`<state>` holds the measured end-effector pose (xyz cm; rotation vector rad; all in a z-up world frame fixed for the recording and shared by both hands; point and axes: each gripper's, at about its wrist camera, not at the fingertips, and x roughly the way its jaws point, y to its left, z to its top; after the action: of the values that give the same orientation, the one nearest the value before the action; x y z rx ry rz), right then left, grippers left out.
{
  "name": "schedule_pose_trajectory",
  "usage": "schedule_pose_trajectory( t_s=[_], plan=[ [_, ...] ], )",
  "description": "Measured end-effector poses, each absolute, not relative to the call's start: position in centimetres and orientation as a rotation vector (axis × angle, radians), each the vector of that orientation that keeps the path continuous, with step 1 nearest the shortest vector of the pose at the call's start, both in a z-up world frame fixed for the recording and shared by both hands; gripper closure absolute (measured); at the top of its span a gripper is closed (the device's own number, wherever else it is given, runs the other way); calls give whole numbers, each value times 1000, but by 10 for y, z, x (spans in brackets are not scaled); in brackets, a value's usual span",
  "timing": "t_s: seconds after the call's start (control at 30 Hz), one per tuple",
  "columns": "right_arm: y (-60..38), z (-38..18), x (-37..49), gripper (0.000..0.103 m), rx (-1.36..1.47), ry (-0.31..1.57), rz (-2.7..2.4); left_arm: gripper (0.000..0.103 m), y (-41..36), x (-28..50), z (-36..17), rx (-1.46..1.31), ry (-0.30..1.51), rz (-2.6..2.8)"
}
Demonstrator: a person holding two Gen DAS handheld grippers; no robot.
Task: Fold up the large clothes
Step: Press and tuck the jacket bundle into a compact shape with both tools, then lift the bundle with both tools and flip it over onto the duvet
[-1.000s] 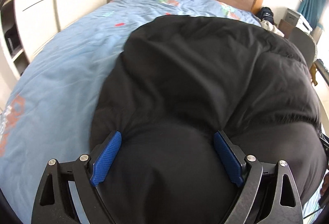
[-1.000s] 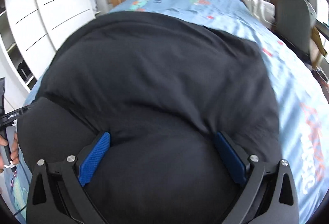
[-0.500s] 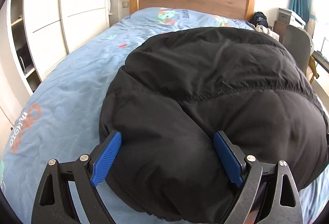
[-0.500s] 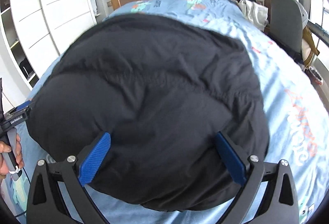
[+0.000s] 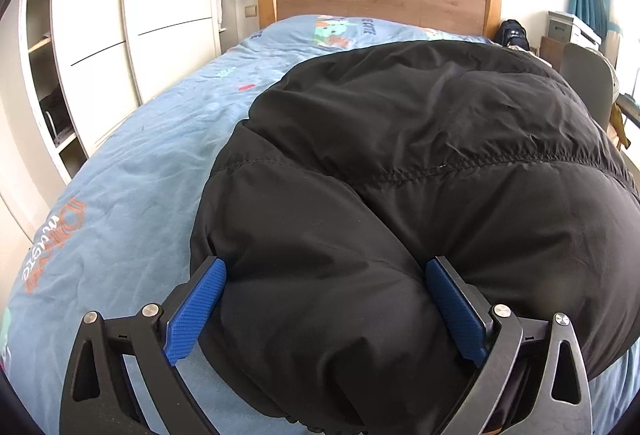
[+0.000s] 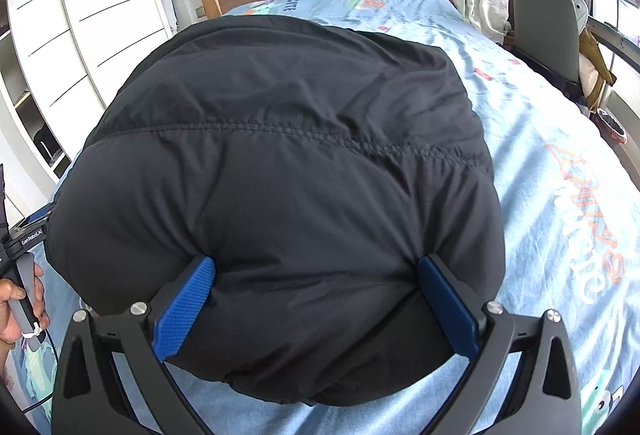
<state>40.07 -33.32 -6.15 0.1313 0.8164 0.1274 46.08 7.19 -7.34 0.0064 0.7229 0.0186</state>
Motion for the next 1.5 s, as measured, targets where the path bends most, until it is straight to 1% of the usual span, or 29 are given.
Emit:
schedule_pose_trajectory(
  t_s=[0.43,0.57,0.8,0.93,1.17,1.33,1.5],
  plan=[
    [-358,-53,376,1,167,862,37,4,73,443,-59,25,778,36],
    [-379,-46,359,1,241,865,1,4,76,431,-47,27,788,39],
    [-409,-17,325,1,324,816,-29,3,83,407,-23,33,790,32],
    [-428,-11,314,1,405,808,-12,2,104,402,-19,-14,810,19],
    [-465,-21,327,1,621,796,42,1,153,411,-31,-128,869,27],
    [-475,-51,352,0,754,831,109,1,177,428,-41,-237,896,-48],
    [-471,-88,388,0,884,868,192,1,194,463,-63,-449,943,-174]
  ],
)
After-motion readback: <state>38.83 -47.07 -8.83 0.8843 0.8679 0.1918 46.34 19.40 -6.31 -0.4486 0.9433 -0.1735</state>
